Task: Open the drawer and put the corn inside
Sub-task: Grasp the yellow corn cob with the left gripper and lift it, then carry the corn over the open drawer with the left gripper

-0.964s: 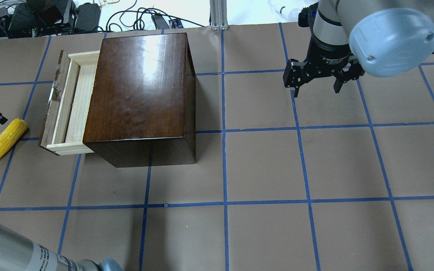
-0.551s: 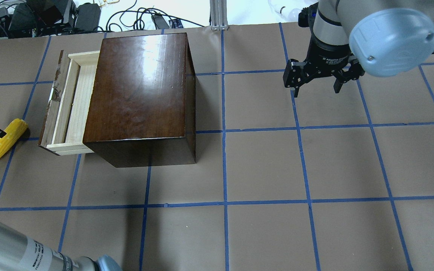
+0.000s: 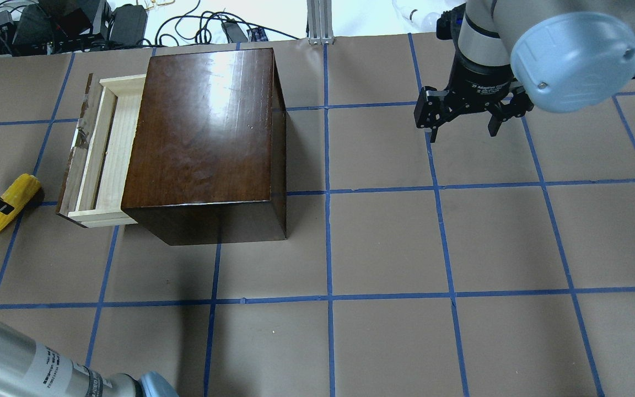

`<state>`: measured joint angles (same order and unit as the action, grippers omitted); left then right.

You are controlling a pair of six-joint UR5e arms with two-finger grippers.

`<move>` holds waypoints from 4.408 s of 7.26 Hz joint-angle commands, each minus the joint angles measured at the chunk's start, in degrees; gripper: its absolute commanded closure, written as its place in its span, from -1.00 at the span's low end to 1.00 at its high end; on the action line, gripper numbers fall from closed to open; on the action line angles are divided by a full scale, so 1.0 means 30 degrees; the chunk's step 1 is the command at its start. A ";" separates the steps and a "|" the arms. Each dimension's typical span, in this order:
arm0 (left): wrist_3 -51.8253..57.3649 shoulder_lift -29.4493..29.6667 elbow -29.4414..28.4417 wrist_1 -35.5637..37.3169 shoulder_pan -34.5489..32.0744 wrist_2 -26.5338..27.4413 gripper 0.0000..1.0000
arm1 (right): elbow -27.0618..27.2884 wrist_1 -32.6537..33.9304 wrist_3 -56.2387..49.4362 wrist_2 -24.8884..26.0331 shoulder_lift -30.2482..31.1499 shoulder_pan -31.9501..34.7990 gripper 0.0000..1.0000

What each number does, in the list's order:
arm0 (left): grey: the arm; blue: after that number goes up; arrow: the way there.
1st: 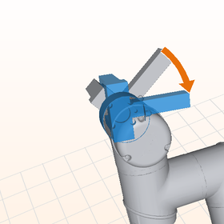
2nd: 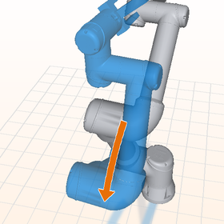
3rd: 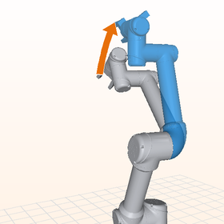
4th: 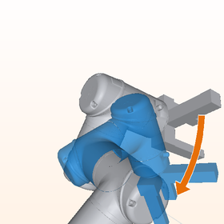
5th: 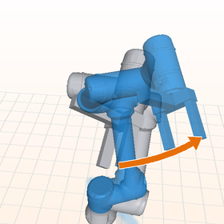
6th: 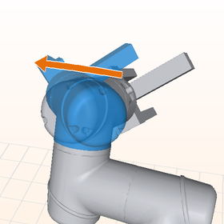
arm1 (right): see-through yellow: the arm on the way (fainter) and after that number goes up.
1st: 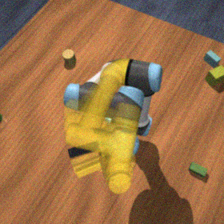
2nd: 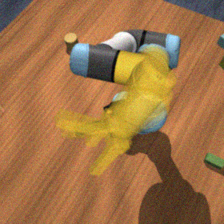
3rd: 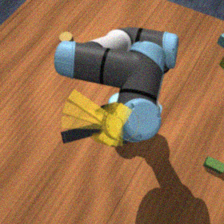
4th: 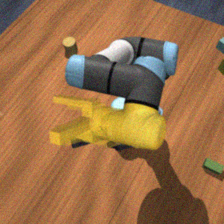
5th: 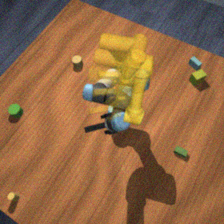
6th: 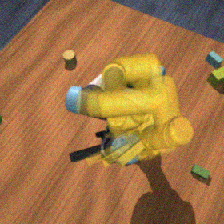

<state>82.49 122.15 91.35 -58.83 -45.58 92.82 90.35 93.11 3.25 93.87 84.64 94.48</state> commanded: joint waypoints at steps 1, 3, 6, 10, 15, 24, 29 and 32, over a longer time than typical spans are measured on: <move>-0.0016 0.0387 0.0194 0.0040 0.0016 -0.0061 -1.00 | 0.0000 -0.0011 0.0000 0.0000 -0.0001 0.0000 -1.00; -0.0191 0.0446 0.0020 0.0012 -0.0013 0.0085 0.69 | 0.0000 -0.0011 0.0000 0.0000 -0.0001 0.0000 -1.00; -0.0599 -0.0018 -0.0416 0.0012 -0.0216 -0.0002 1.00 | 0.0000 0.0018 0.0000 0.0000 -0.0001 0.0000 -1.00; -0.5563 -0.1862 -0.3106 -0.3782 -0.1648 -0.0090 1.00 | 0.0000 0.0018 0.0000 0.0000 -0.0001 0.0000 -1.00; -1.2566 -0.4383 -0.6279 -1.0447 -0.4604 -0.0208 1.00 | 0.0000 -0.0010 0.0000 0.0000 -0.0001 0.0000 -1.00; -2.0203 -0.4008 -0.3702 -1.0273 -0.7658 -0.3602 1.00 | 0.0000 -0.0011 0.0000 0.0000 -0.0001 0.0000 -1.00; -1.9909 -0.3012 -0.2764 -0.8514 -0.7805 -0.4074 0.64 | 0.0000 0.0018 0.0000 0.0000 -0.0001 0.0000 -1.00; -1.9909 -0.2893 -0.2763 -0.8514 -0.7894 -0.4221 -0.89 | 0.0000 0.0018 0.0000 0.0000 -0.0001 0.0000 -1.00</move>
<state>22.75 113.35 83.03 -84.39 -69.21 80.23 90.35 93.10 3.25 93.87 84.64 94.48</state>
